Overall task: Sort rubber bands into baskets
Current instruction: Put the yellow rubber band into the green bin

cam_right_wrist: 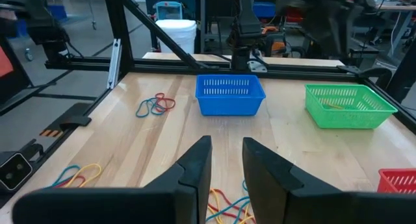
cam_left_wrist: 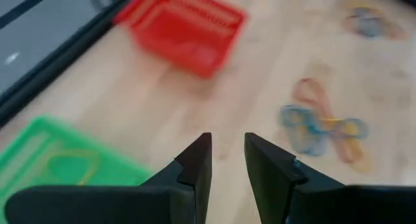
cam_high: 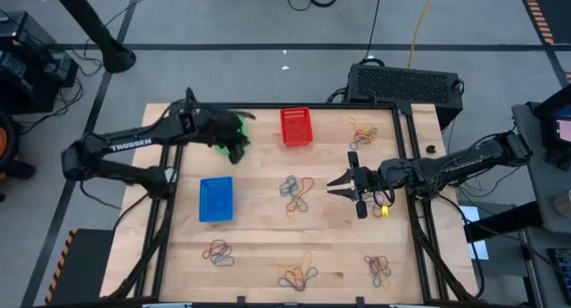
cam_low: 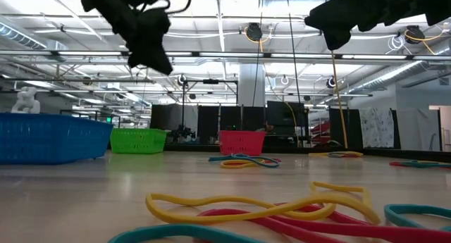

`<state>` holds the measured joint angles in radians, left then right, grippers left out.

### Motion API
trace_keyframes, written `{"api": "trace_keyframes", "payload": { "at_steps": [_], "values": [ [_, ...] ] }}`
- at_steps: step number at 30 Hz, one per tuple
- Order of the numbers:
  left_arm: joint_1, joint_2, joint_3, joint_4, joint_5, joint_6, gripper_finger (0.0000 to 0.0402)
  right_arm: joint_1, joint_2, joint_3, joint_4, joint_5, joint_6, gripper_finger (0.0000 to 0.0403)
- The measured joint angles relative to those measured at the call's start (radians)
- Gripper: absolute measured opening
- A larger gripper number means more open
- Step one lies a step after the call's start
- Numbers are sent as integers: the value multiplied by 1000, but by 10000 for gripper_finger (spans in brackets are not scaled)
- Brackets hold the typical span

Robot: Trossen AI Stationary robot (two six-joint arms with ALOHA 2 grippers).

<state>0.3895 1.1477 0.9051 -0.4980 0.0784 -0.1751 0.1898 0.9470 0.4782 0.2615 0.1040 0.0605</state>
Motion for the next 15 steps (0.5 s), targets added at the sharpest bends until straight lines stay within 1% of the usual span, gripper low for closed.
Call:
{"api": "trace_keyframes", "payload": {
  "at_steps": [3,7,12,15],
  "values": [
    [-99,7,-9,83,-9,-4,98,0,0,0,0,0,0,80],
    [-231,48,-65,205,-51,-30,98,0,0,0,-2,0,0,80],
    [-393,167,-106,438,-68,-27,98,0,0,0,-4,0,0,80],
    [-481,264,-96,521,-86,-12,98,0,0,0,-4,0,0,80]
  ]
}}
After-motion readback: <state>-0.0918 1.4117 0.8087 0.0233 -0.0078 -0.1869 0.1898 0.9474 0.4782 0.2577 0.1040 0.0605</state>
